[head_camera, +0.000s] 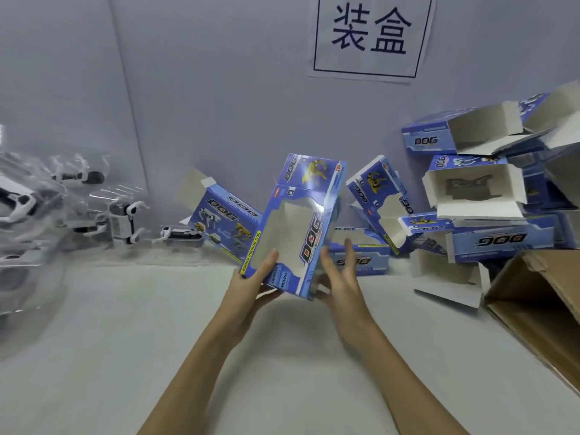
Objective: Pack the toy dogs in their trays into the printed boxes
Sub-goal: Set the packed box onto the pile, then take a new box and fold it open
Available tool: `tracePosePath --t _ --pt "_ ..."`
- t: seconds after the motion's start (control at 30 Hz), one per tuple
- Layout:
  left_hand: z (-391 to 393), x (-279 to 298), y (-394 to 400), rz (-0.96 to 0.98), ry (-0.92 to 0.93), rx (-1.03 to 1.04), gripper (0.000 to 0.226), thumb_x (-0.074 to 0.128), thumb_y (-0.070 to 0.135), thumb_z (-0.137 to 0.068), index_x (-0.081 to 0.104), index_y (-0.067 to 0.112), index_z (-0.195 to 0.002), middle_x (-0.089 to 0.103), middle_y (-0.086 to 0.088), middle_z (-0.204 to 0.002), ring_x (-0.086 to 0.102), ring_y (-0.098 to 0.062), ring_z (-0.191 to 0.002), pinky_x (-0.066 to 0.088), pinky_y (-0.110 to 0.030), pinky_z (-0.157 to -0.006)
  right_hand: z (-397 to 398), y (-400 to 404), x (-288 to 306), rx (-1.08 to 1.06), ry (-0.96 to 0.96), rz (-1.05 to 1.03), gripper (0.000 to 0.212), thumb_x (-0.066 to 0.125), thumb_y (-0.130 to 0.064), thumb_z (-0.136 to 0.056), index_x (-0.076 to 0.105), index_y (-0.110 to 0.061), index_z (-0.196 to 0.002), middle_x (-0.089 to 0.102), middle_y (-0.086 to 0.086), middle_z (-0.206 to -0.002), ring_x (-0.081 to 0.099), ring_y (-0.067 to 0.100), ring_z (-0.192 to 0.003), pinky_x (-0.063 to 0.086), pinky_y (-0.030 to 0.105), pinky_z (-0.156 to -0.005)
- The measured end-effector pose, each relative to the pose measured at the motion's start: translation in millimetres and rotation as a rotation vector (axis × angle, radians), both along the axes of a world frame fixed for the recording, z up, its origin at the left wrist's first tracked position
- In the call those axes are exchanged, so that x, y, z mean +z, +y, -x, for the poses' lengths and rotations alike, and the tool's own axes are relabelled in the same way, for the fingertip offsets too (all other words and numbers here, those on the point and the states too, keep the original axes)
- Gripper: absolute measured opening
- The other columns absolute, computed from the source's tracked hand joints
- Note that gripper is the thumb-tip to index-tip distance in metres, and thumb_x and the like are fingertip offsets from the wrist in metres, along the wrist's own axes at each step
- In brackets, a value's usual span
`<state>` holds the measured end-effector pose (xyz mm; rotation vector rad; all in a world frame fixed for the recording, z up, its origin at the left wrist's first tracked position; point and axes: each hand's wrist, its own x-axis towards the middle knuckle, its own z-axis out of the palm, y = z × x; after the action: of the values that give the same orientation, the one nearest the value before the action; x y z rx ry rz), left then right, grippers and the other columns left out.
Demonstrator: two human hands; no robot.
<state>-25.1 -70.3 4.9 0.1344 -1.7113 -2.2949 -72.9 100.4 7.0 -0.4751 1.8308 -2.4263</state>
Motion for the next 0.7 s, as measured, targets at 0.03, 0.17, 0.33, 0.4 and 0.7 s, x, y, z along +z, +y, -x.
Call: tracePosePath --t 0.03,0.17,0.33,0.4,0.7 --pt "-1.0 0.0 -0.3 0.055 -0.012 -0.027 0.061 0.084 0.054 -0.08 0.068 0.02 -0.128 0.077 -0.01 -0.115 0.075 -0.025 -0.104 0.062 -0.036 -0.086 1.8 2.2 1.6 0.007 0.049 0.023 0.089 0.074 -0.06 -0.089 0.015 -0.059 -0.156 0.07 -0.006 -0.133 0.071 0.019 -0.117 0.062 0.035 -0.08" --pt "-6.0 -3.6 -5.8 0.299 -0.098 -0.111 0.089 0.088 0.06 -0.066 0.06 0.011 -0.134 0.075 -0.009 -0.122 0.073 -0.024 -0.112 0.055 -0.047 -0.104 5.5 10.0 6.9 -0.155 0.299 -0.043 0.079 0.068 -0.054 -0.09 0.022 -0.064 -0.154 0.071 -0.022 -0.114 0.071 0.007 -0.108 0.06 0.036 -0.091" --pt "-10.3 6.7 -3.2 0.231 0.103 -0.199 0.071 0.078 0.045 -0.09 0.039 0.048 -0.148 0.07 0.009 -0.134 0.069 -0.015 -0.12 0.06 -0.031 -0.09 10.6 29.1 6.9 0.049 0.322 -0.187 0.082 0.067 -0.038 -0.092 0.021 -0.061 -0.157 0.066 -0.021 -0.134 0.065 0.01 -0.124 0.055 0.031 -0.102" --pt "-9.5 13.8 -0.9 0.176 0.184 -0.076 0.063 0.07 0.049 -0.092 0.038 0.059 -0.145 0.069 0.012 -0.132 0.069 -0.016 -0.121 0.062 -0.033 -0.084 7.7 32.5 7.0 0.15 0.304 -0.242 0.079 0.067 -0.041 -0.09 0.023 -0.064 -0.152 0.062 -0.022 -0.14 0.063 0.011 -0.129 0.056 0.035 -0.105" --pt "-12.2 17.4 5.2 0.281 0.329 -0.097 0.067 0.061 0.039 -0.097 0.03 0.068 -0.148 0.062 0.014 -0.14 0.063 -0.016 -0.129 0.061 -0.035 -0.09 -14.0 15.8 15.9 -0.066 0.44 -0.266 0.073 0.065 -0.041 -0.095 0.021 -0.059 -0.149 0.045 -0.055 -0.132 0.046 -0.021 -0.129 0.046 0.004 -0.097"
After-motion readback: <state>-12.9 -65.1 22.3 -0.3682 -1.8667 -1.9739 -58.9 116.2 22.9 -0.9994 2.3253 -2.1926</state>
